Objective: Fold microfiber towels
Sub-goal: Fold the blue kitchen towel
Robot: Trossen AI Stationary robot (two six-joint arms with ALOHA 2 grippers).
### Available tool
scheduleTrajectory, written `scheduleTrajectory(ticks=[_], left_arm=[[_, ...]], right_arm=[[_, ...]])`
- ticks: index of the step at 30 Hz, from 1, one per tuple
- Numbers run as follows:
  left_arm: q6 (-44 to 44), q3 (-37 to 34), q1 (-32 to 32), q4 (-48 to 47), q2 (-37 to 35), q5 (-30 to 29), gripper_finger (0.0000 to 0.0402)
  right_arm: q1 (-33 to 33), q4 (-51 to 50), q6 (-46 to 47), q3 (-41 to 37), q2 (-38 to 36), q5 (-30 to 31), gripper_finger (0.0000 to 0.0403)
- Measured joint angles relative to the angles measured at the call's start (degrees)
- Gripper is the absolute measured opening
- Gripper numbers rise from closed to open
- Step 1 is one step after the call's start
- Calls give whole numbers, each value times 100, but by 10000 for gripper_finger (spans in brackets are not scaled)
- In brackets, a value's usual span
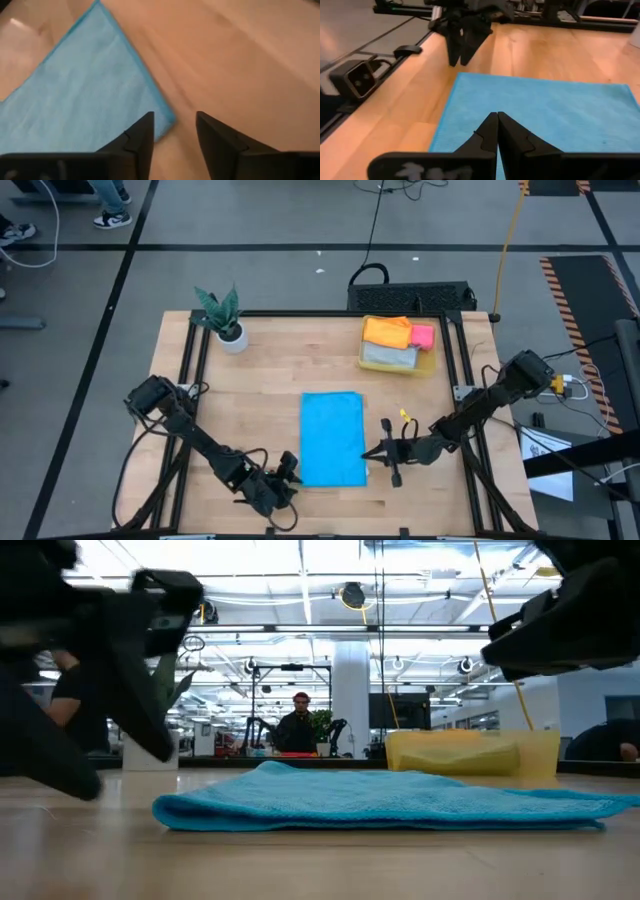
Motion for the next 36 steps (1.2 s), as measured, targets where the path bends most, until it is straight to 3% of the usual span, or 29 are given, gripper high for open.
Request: scheduleTrajectory(ticks=[5, 9, 14, 18, 21, 24, 29, 34, 36], left_arm=[[-68, -6, 197, 200, 254, -5, 184], [-63, 2, 305, 388, 338, 10, 182], [-52, 0, 417, 477, 351, 286, 127], [-551, -4, 509, 497, 354, 589, 67], [-783, -10, 513, 613, 374, 483, 19], [-818, -20, 512, 883, 379, -71, 10], [-1073, -17, 499, 1151, 361, -928, 15], [-1269, -15, 497, 1152, 309, -1034, 8], [-1271, -15, 454, 1163, 290, -1034, 14]], right_arm=[[-116, -32, 11, 0, 0, -14, 0], [-97, -103, 20, 0, 0, -206, 0], [-97, -45, -4, 0, 70, -993, 1], [-97, 117, -144, 0, 365, -1372, 22], [-62, 141, -277, 54, 633, -1555, 54], [44, -113, -640, 289, 898, -1701, 93], [322, -962, -1499, 865, 1225, -1625, 146], [616, -2034, -1999, 1281, 1252, -340, 165], [651, -2077, -2112, 1306, 1252, -163, 165]])
